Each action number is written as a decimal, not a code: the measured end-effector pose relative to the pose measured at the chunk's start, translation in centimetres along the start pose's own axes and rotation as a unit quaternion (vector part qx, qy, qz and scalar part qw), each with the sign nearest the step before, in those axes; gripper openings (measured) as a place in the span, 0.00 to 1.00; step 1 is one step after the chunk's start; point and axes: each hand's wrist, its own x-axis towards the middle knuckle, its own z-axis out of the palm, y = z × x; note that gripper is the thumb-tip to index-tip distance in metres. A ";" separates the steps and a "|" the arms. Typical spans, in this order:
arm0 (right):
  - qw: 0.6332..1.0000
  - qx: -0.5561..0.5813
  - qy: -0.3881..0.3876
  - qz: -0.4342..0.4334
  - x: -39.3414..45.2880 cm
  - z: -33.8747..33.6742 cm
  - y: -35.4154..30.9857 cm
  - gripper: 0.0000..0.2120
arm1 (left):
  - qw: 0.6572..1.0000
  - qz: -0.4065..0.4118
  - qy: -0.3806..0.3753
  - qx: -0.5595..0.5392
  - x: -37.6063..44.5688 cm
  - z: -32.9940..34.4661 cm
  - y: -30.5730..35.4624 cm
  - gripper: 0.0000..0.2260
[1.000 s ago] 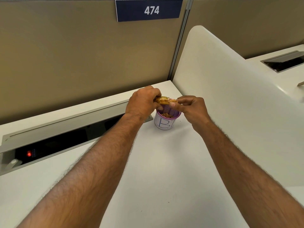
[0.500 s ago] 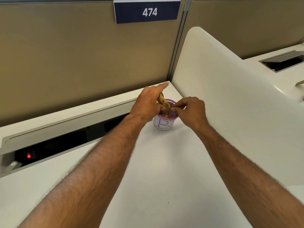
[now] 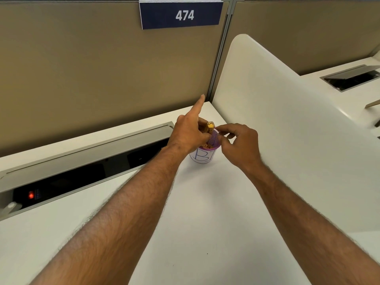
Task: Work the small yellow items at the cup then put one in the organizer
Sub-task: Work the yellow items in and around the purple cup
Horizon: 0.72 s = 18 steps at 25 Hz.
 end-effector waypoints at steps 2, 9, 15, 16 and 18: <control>0.997 -0.043 0.003 -0.057 -0.4 0.1 -0.3 0.26 | 1.000 -0.013 0.001 -0.004 0.1 0.0 -0.1 0.48; 0.989 -0.118 -0.020 -0.090 -0.7 0.5 -1.1 0.35 | 0.999 -0.014 0.005 -0.032 0.0 0.0 -0.3 0.45; 0.982 -0.164 -0.035 -0.081 -0.7 0.7 -1.1 0.38 | 0.999 -0.016 0.018 -0.043 0.0 -0.3 -0.7 0.44; 0.981 -0.171 -0.048 -0.081 -0.7 0.7 -1.2 0.39 | 0.999 -0.009 0.018 -0.040 -0.1 -0.3 -0.6 0.44; 0.980 -0.172 -0.048 -0.092 -0.7 0.7 -1.2 0.36 | 0.999 -0.003 0.015 -0.033 -0.1 -0.3 -0.7 0.43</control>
